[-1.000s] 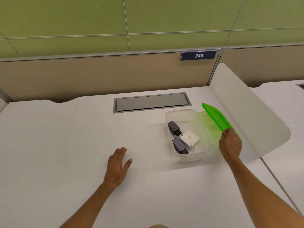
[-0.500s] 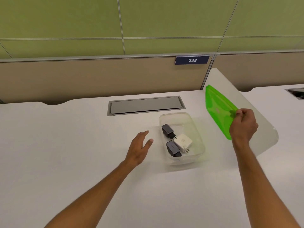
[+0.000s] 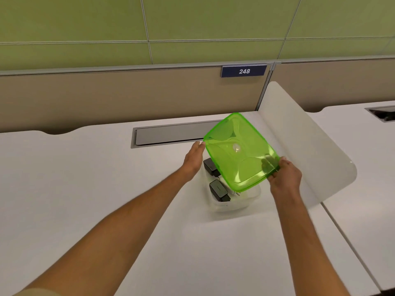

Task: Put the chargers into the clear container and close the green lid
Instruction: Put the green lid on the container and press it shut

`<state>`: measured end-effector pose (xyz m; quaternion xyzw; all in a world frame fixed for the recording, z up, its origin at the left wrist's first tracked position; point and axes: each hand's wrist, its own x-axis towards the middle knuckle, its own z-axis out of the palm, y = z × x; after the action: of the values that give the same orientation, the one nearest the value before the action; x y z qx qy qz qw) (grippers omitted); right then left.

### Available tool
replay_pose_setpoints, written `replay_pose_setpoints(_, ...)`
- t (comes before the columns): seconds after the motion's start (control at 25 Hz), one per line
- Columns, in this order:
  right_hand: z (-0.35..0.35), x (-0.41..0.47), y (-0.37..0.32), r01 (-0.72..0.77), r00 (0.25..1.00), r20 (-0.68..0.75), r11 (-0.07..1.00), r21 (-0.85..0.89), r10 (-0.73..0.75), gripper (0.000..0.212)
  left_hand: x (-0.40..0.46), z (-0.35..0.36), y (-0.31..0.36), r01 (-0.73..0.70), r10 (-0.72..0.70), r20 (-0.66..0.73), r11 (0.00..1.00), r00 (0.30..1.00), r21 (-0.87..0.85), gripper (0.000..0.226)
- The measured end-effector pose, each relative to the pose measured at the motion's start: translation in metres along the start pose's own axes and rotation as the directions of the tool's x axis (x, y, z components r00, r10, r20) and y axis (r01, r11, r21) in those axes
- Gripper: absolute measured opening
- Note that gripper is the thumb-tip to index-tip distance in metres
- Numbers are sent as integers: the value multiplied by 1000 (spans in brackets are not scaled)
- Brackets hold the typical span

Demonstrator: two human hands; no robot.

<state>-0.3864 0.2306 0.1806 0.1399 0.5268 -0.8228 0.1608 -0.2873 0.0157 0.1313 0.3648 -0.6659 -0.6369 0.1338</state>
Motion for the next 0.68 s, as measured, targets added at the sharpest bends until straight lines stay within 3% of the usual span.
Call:
replay_pose_setpoints(0.2,-8,2,26,-143,985,-75,978,149,156,17,17,5,1,28,-30,-29,997,999,-68,51)
replay_pose_setpoints(0.32,-13,4,38,-130,980,-138,985,111,145,17,24,6,-3,32,-41,-96,995,995,-91,50)
replay_pose_setpoints(0.48,-23,8,60,-33,965,-262,975,-218,-26,22,29,11,-8,27,-38,-142,996,989,-83,43)
replay_pose_setpoints(0.6,-31,8,73,108,942,-186,778,-619,-279,21,32,13,-11,6,-11,-161,1000,987,-30,42)
replay_pose_setpoints(0.68,-32,7,77,178,928,-90,640,-748,-363,20,32,16,-12,-21,28,-175,999,984,42,41)
